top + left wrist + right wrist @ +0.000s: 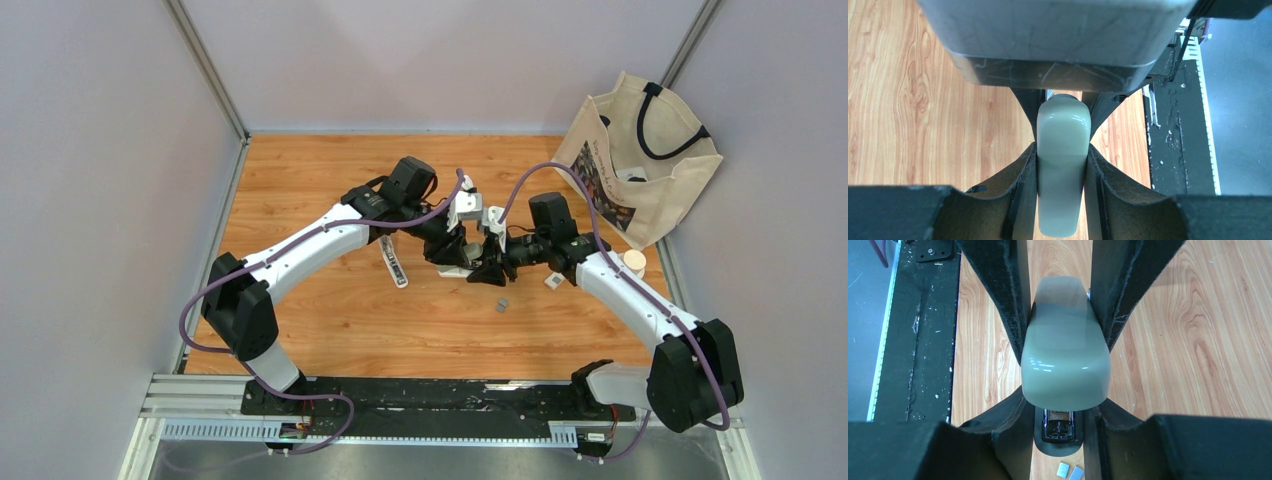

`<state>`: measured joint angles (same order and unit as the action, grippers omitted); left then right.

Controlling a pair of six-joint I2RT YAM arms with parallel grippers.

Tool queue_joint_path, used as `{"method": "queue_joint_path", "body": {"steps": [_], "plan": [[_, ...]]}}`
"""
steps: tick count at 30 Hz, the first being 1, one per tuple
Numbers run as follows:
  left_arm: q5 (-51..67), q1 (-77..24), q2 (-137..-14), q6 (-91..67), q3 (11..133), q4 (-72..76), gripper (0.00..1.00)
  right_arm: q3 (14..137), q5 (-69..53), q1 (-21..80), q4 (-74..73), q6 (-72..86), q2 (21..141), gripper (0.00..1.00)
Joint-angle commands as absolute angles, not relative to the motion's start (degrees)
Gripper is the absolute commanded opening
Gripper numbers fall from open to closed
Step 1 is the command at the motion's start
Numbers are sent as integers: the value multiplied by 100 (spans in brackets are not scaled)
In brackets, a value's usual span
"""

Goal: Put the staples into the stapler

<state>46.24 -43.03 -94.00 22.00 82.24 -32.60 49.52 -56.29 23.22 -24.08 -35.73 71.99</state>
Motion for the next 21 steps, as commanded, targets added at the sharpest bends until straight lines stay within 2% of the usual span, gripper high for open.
{"method": "queue_joint_path", "body": {"steps": [1, 4, 11, 21], "plan": [[4851, -4193, -9299, 1882, 8385, -2813, 0, 4939, -5827, 2329, -2171, -3411, 7180, 7], [4930, -3982, -9150, 1627, 8376, -2593, 0, 4966, -5967, 2171, -2084, -3174, 7225, 0], [5150, -3376, -8596, 1099, 8095, -1873, 0, 4896, -6179, 1942, -1636, -2611, 7032, 0], [5344, -2778, -8007, 71, 7568, -502, 0, 4290, -6372, 1582, 507, -626, 6478, 0]]}}
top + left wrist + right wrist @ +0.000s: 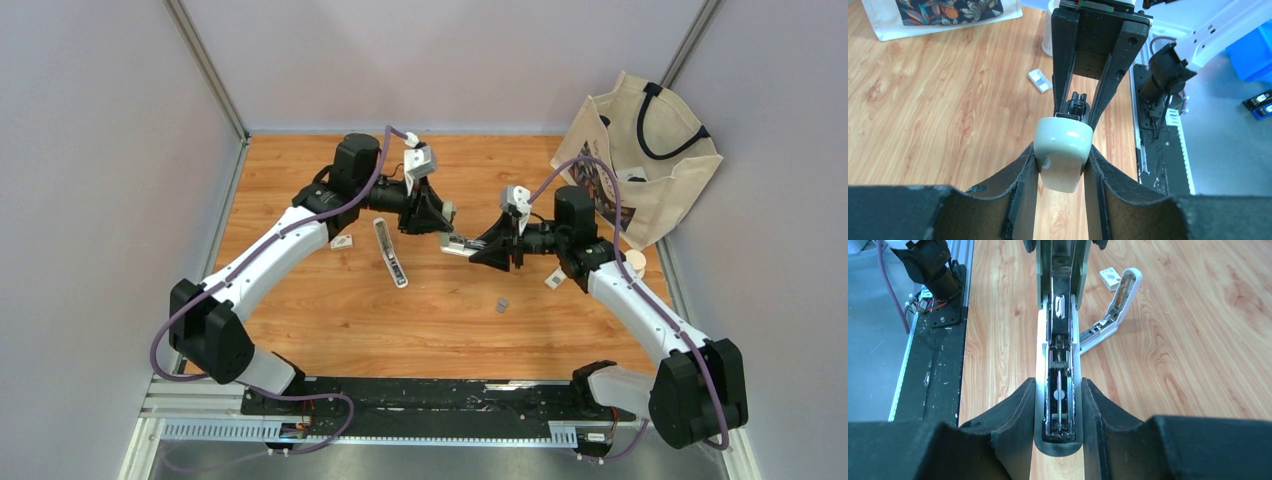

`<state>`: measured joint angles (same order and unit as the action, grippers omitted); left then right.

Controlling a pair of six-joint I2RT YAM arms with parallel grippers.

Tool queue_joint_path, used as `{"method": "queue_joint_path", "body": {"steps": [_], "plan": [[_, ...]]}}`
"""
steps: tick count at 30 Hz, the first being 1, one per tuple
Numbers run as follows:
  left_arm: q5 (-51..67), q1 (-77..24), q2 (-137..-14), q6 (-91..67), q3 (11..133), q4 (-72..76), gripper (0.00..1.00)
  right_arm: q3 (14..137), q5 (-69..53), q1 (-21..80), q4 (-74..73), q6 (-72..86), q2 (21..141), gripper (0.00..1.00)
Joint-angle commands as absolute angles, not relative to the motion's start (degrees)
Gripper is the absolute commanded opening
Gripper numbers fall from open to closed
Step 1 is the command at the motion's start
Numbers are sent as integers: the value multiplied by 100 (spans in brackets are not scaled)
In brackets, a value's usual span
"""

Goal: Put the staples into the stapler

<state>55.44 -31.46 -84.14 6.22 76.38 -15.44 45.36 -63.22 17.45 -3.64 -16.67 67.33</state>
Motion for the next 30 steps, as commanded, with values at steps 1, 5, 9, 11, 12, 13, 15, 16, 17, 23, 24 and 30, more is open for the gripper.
{"method": "queue_joint_path", "body": {"steps": [1, 5, 9, 11, 12, 13, 15, 16, 17, 23, 24, 30], "plan": [[5370, -2734, -7963, 27, 7524, -327, 0, 4228, -6372, 1565, 701, -459, 6434, 0], [5353, -2540, -7761, -597, 7287, 359, 0, 4096, -6355, 1564, 1194, -35, 6390, 0], [5265, -2365, -7638, -1176, 6918, 1123, 0, 4043, -6328, 1556, 1344, 246, 6390, 0], [5230, -2277, -7594, -1466, 6725, 1606, 0, 4008, -6328, 1556, 1467, 360, 6398, 0], [5203, -2233, -7576, -1616, 6645, 1782, 0, 3990, -6328, 1564, 1520, 421, 6407, 0], [5194, -2198, -7576, -1713, 6584, 1976, 0, 3973, -6319, 1564, 1573, 465, 6407, 0], [5186, -2180, -7550, -1854, 6469, 2222, 0, 3964, -6311, 1556, 1617, 536, 6407, 0], [5186, -2180, -7550, -1941, 6417, 2450, 0, 3955, -6311, 1564, 1661, 580, 6407, 0], [5177, -2171, -7559, -2082, 6338, 2609, 0, 3946, -6319, 1564, 1713, 624, 6416, 0], [5466, -2180, -7725, -2277, 6275, 2945, 0, 3990, -6249, 1573, 1653, 589, 6425, 0], [5510, -2180, -7752, -2250, 6267, 2944, 1, 4008, -6223, 1573, 1618, 554, 6434, 0], [5678, -2337, -7831, -1979, 6249, 2690, 24, 4157, -6144, 1591, 1196, 247, 6416, 0]]}}
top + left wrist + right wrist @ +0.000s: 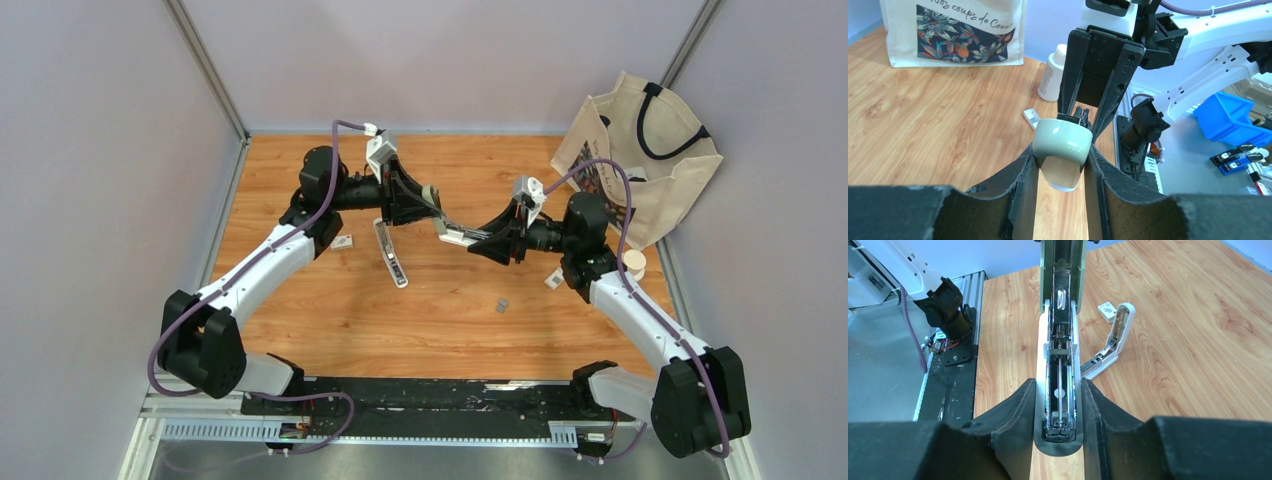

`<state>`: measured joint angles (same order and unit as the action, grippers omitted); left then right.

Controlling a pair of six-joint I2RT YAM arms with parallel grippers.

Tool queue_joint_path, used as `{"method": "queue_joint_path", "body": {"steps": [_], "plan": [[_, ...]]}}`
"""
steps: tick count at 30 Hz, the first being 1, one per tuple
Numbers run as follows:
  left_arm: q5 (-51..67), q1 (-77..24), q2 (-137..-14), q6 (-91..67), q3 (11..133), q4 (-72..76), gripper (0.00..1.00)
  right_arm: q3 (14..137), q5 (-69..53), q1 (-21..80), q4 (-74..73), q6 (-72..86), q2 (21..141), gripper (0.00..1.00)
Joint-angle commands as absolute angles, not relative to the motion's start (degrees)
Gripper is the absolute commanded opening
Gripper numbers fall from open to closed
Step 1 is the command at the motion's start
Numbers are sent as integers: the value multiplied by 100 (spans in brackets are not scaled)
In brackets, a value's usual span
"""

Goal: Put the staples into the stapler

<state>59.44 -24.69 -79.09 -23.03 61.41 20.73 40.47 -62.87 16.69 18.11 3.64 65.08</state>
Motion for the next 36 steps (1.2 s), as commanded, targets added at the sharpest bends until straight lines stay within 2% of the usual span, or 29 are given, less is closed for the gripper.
{"method": "queue_joint_path", "body": {"steps": [1, 16, 21, 24, 36], "plan": [[5695, -2381, -7840, -1891, 6266, 2559, 27, 4183, -6135, 1600, 1126, 194, 6416, 0], [5722, -2654, -7963, -1389, 6372, 1908, 57, 4342, -6073, 1766, 572, -316, 6442, 0], [5713, -2672, -8007, -1336, 6390, 1820, 63, 4368, -6038, 1810, 466, -430, 6442, 0], [5599, -2672, -7972, -1310, 6407, 1732, 80, 4368, -5985, 1819, 448, -439, 6451, 0], [5239, -2418, -7699, -1125, 6662, 1117, 81, 4377, -5748, 1828, 369, -492, 6451, 0]]}}
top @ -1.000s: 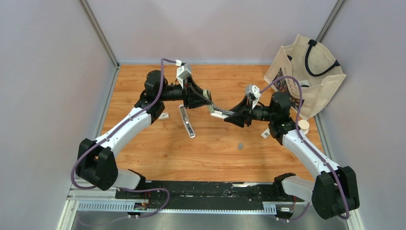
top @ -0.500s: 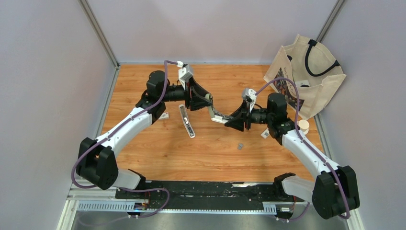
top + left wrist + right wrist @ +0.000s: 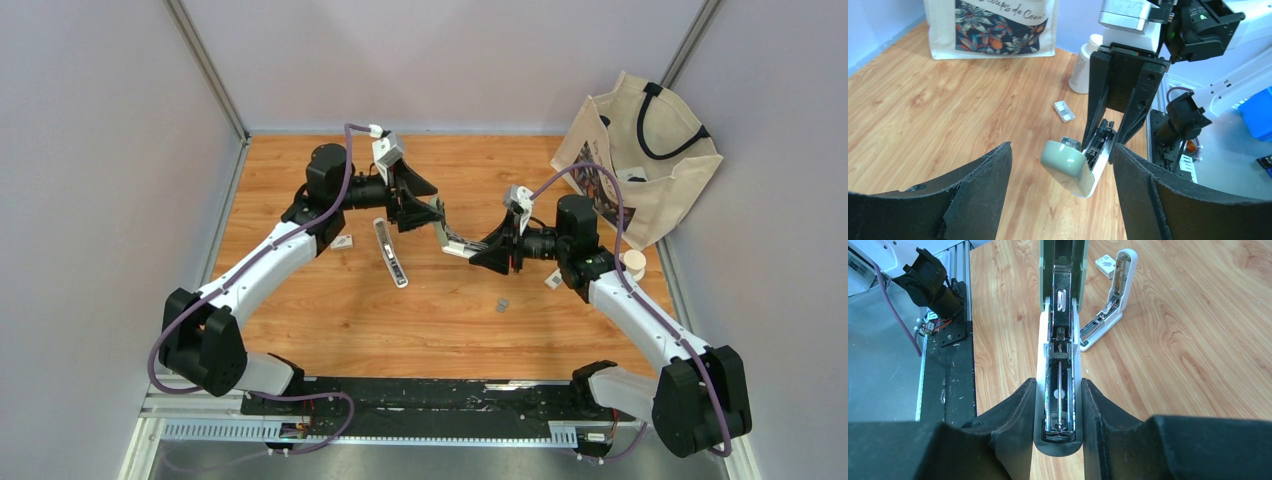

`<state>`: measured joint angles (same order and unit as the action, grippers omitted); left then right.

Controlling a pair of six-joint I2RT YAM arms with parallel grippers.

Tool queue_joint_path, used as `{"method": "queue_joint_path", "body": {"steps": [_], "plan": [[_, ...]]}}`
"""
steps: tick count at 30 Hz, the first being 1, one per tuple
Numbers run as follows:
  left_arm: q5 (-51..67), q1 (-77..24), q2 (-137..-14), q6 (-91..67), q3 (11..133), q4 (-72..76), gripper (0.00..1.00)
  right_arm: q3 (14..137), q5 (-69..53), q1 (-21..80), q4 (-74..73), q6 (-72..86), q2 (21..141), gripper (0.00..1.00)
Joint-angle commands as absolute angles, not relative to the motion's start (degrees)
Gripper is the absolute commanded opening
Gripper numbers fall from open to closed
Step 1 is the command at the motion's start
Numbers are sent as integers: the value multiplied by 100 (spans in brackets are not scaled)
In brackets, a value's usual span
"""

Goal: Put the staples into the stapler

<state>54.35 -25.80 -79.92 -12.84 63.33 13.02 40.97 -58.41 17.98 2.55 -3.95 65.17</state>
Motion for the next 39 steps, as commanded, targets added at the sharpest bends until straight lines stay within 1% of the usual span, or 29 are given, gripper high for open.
{"method": "queue_joint_path", "body": {"steps": [1, 6, 9, 13, 15, 16, 20, 26, 31, 39], "plan": [[5177, -2347, -7673, -1099, 6706, 1021, 82, 4377, -5713, 1837, 360, -501, 6451, 0], [4896, -1873, -7384, -1063, 6706, 853, 82, 4368, -5424, 1854, 360, -501, 6495, 0], [4773, -1347, -7041, -1011, 6654, 555, 82, 4368, -4976, 1959, 395, -466, 6574, 0], [3642, -845, -6497, 137, 6812, -1270, 83, 4421, -4028, 2275, 431, -553, 6793, 0], [3131, -547, -6145, 455, 6593, -1756, 83, 4465, -3457, 2504, 492, -685, 6960, 0], [3085, -319, -5935, 535, 6461, -1932, 83, 4517, -3202, 2635, 527, -746, 7074, 0], [2997, 718, -5143, 650, 5828, -2521, 83, 4719, -2480, 2769, 834, -625, 7584, 0], [3375, 2274, -4360, 896, 5125, -3374, 84, 5238, -1838, 2812, 1054, -45, 8489, 0], [3550, 2873, -4105, 1125, 4737, -3524, 84, 5572, -1434, 3041, 1063, 121, 9166, 0], [3885, 2927, -4289, 1019, 4816, -3463, 85, 6011, -888, 3225, 888, 308, 9878, 0]]}}
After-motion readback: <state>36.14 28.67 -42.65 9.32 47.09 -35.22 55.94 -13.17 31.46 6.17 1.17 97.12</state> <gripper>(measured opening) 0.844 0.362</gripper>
